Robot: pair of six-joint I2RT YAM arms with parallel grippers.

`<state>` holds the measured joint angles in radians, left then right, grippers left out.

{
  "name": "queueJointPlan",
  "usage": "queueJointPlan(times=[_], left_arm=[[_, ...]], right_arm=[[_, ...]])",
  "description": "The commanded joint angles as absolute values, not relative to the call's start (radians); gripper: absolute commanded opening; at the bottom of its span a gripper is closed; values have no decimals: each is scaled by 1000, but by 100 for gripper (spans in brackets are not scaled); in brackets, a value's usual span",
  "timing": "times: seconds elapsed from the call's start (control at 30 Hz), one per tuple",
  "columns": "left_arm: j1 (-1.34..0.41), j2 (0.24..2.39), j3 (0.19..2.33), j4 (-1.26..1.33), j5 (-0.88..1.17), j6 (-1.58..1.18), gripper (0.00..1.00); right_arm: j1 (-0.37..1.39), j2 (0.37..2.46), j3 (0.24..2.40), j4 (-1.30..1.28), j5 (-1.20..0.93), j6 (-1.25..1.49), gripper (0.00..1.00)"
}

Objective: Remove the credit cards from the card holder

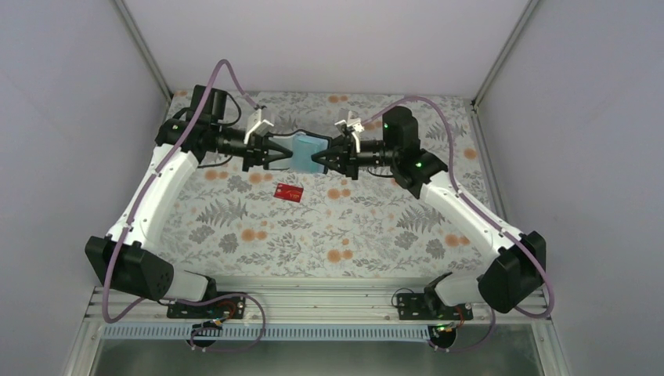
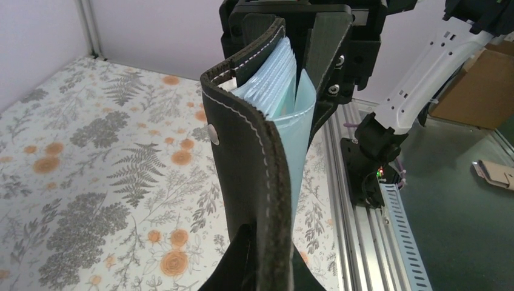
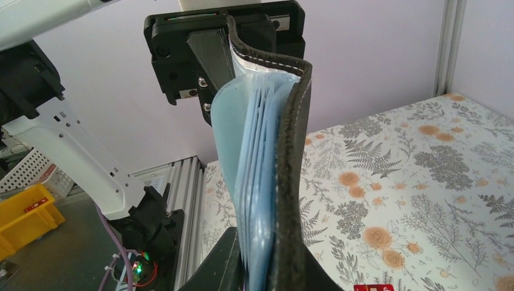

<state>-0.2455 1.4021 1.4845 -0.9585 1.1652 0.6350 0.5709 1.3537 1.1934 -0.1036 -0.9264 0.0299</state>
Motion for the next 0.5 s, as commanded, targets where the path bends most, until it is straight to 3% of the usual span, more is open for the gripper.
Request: queueJointPlan(times=[0.0,0.1,0.13,0.23,0.3,0.47], left_arm=[[-265,1398,1484,-924,1220,629,2],[-265,1403,1480,-914,1208,621,3],[-265,1400,1479,-902,1195,609,12],[-265,1399,1471,-867,1131,563,60],[-266,1401,1458,-844,1101,543,75],[-302,1428,1443,-790,1002,485,79]], right_arm=[[613,1394,1246,-51,-896,41,9],[614,1393,1238,-44,-854,58,4],[614,1390,1233,-41,-835,66,4],[614,1389,1229,-44,-792,87,4],[615,1398,1235,-58,-794,96,4],[626,1406,1236,-66,-830,86,4]])
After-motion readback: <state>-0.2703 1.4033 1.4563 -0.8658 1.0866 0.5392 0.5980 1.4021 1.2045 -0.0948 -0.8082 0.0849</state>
